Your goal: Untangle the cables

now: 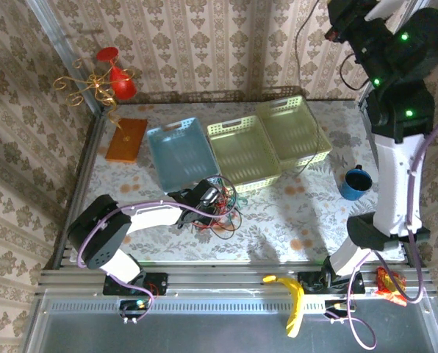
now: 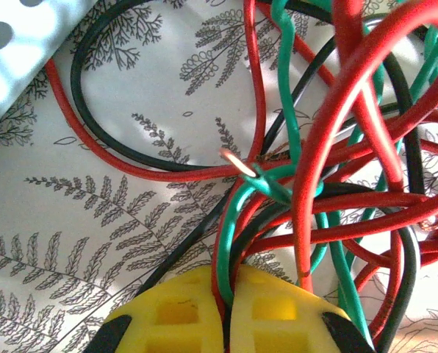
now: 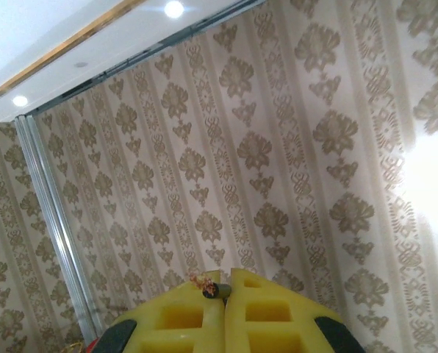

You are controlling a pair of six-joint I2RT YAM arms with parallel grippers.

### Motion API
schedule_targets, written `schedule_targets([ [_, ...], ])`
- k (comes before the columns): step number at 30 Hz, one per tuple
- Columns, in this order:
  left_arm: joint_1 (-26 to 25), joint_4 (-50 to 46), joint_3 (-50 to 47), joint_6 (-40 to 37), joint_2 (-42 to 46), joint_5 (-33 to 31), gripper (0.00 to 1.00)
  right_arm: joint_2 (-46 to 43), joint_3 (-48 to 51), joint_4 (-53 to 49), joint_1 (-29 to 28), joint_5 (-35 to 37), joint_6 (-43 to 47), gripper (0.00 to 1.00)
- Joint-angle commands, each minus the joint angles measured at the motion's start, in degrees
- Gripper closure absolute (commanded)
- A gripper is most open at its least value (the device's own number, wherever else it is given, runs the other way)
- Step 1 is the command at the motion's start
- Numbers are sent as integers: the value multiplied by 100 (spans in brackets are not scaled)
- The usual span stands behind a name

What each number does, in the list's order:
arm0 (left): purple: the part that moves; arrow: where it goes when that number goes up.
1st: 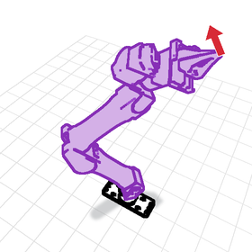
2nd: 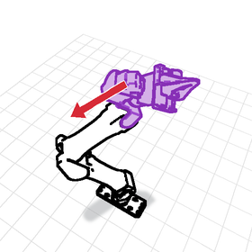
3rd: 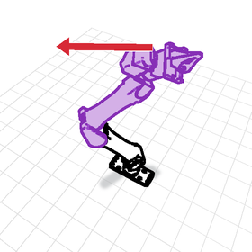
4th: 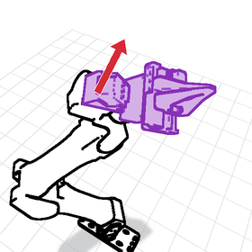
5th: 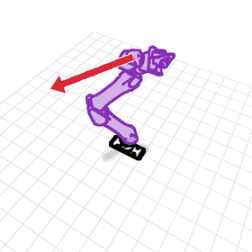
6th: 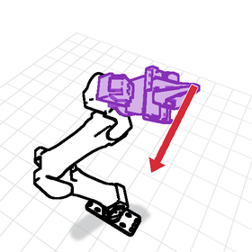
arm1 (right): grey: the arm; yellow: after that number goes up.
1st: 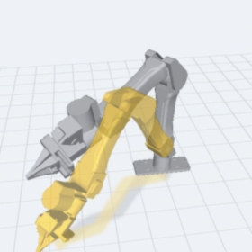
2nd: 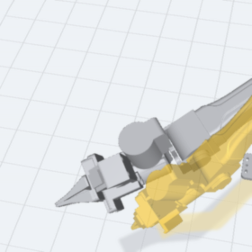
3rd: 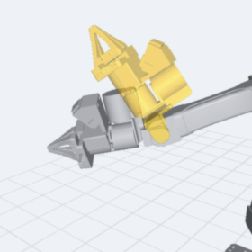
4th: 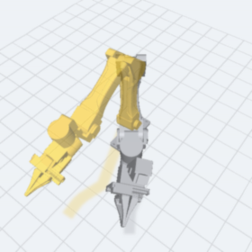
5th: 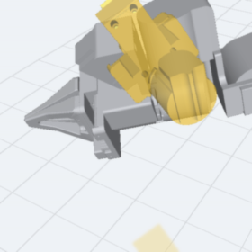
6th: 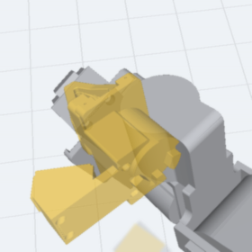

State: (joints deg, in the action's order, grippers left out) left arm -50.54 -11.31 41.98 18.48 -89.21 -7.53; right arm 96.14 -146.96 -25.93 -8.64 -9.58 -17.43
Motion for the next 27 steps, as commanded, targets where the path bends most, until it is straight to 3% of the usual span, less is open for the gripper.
schedule_targets([
  [1, -117, -182, -15, 156, -255, 219, 100, 296, -506, -162, -75, -180, -197, 100],
  [12, -187, -135, -67, 245, -281, 184, 100, 710, -573, -447, -395, -85, -178, 100],
  [19, -191, -130, -32, 228, -282, 182, 100, -33, 2446, 111, -933, 506, 293, 100],
  [23, -193, -146, -14, 200, -273, 173, 100, -250, 4086, 273, -1203, 1247, 564, 100],
  [27, -192, -156, -23, 188, -255, 199, 100, -263, 5189, 206, -1306, 1728, 458, 100],
])
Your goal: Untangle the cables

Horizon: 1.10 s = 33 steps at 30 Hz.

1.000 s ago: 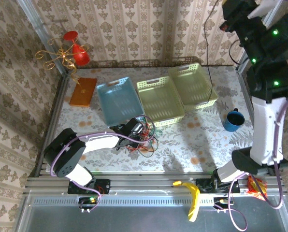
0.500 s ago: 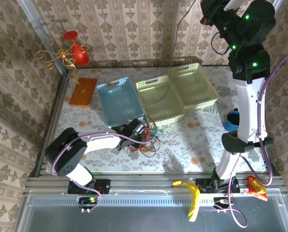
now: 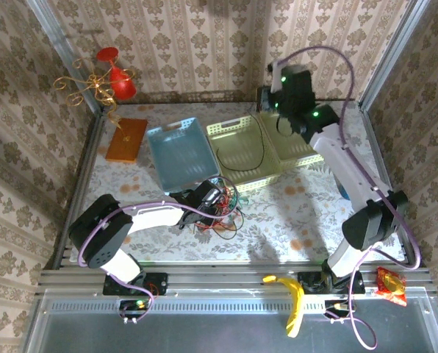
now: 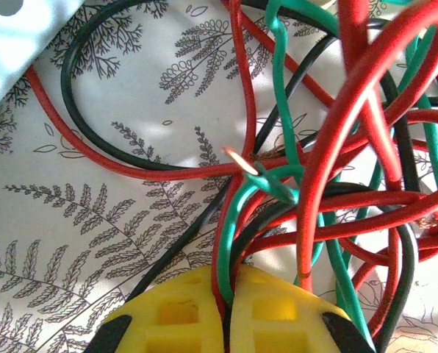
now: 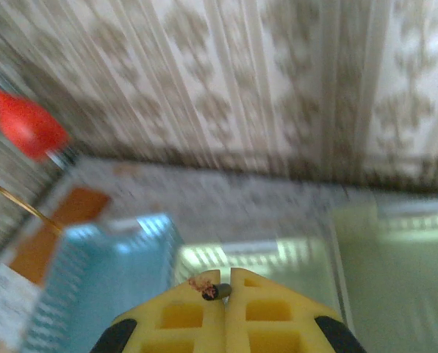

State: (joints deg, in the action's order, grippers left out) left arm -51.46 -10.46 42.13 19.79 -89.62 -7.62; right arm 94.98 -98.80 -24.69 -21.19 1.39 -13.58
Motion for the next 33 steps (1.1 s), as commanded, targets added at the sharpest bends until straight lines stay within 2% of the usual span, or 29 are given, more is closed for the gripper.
schedule_targets([
  [1, -98, -246, -38, 53, -205, 212, 100, -102, 580, 42, -56, 617, -5, 100],
  [5, -101, -271, -17, -10, -185, 219, 100, 206, 1110, -83, -103, 565, -209, 100],
  [17, -100, -274, -36, -64, 39, 262, 100, 1094, 1756, -51, -303, 490, -809, 100],
  [18, -93, -265, -46, -47, 60, 260, 100, 1087, 1836, -10, -323, 486, -860, 97],
  [20, -93, -255, -82, -37, 114, 261, 100, 1005, 1984, 42, -342, 485, -988, 69],
  [22, -97, -245, -106, -28, 150, 248, 100, 861, 2085, 61, -342, 493, -1078, 47],
  [23, -97, -231, -124, -29, 166, 240, 100, 753, 2122, 61, -342, 509, -1095, 41],
  [28, -101, -135, -178, -13, 205, 252, 100, 59, 2411, 148, -342, 569, -1160, 31],
  [33, -96, -71, -194, -28, 209, 304, 100, -729, 2861, 157, -342, 674, -1072, 29],
])
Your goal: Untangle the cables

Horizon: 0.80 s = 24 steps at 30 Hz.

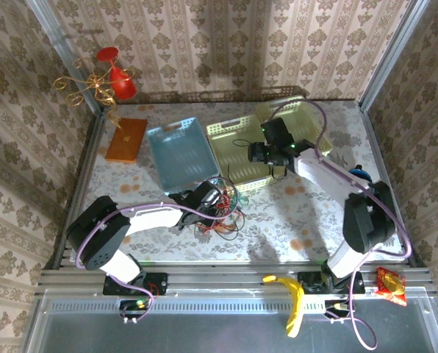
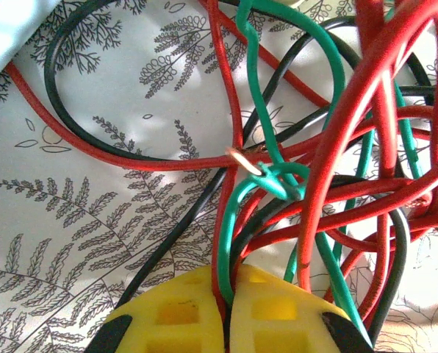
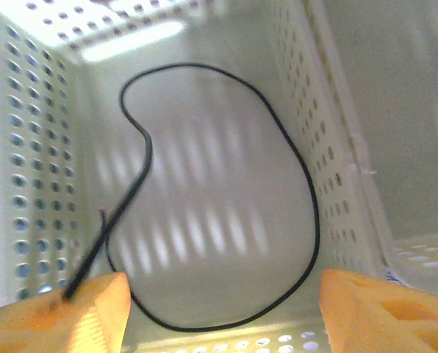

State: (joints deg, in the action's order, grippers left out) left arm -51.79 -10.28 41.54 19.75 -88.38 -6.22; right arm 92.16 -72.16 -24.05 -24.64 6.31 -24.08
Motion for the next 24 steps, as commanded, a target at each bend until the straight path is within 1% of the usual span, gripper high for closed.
schedule_targets([
  [1, -55, -63, -147, -32, 79, 178, 100, -591, 300, 94, 3, 119, 7, 29],
  [5, -59, -39, -146, -54, 36, 189, 100, -1048, 673, 84, 3, -345, 196, 27],
  [11, -55, -24, -164, -68, 33, 205, 100, -1205, 919, -108, -5, -760, 324, 29],
  [12, -59, -26, -172, -71, 46, 200, 100, -1204, 988, -122, -10, -877, 334, 29],
  [13, -54, -26, -178, -73, 53, 196, 100, -1385, 1084, -96, -34, -1055, 370, 30],
  [15, -56, -1, -192, -54, 66, 208, 100, -1458, 1297, -39, -158, -1465, 463, 32],
  [19, -59, 53, -191, -51, 32, 278, 100, -1380, 1689, -85, -656, -2184, 901, 35],
  [21, -59, 40, -173, -41, 3, 288, 100, -1280, 1788, -226, -829, -2328, 1046, 39],
  [24, -59, 22, -164, -9, -17, 297, 100, -844, 1839, -478, -970, -2473, 1175, 45],
])
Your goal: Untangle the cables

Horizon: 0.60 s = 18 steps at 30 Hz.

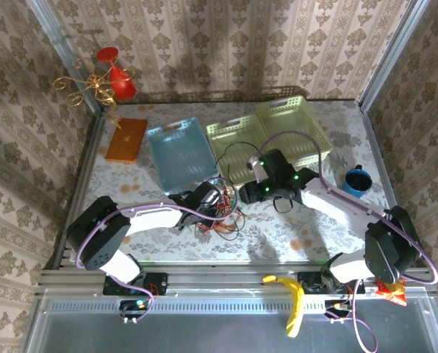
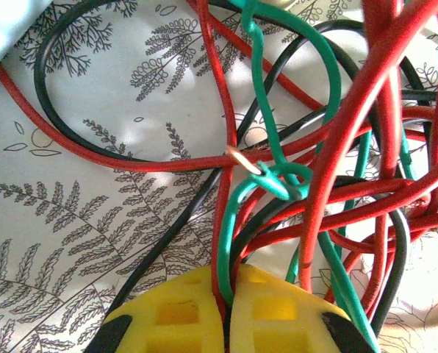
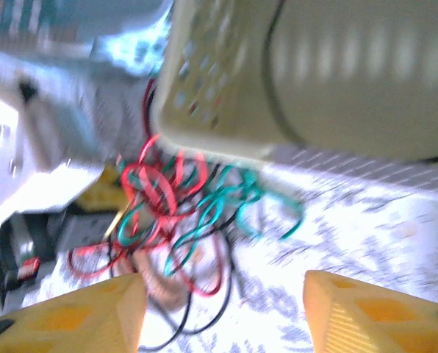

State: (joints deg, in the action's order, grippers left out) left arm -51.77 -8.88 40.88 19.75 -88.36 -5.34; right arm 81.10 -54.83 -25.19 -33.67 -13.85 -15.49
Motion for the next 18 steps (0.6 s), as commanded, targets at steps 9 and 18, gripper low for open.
schedule_targets([
  [9, -19, -149, -118, 20, 29, 218, 100, 1103, 224, -367, -439, -215, 325, 48],
  [18, -22, -183, -116, 46, 44, 200, 100, 1732, 12, -474, -848, 362, 480, 47],
])
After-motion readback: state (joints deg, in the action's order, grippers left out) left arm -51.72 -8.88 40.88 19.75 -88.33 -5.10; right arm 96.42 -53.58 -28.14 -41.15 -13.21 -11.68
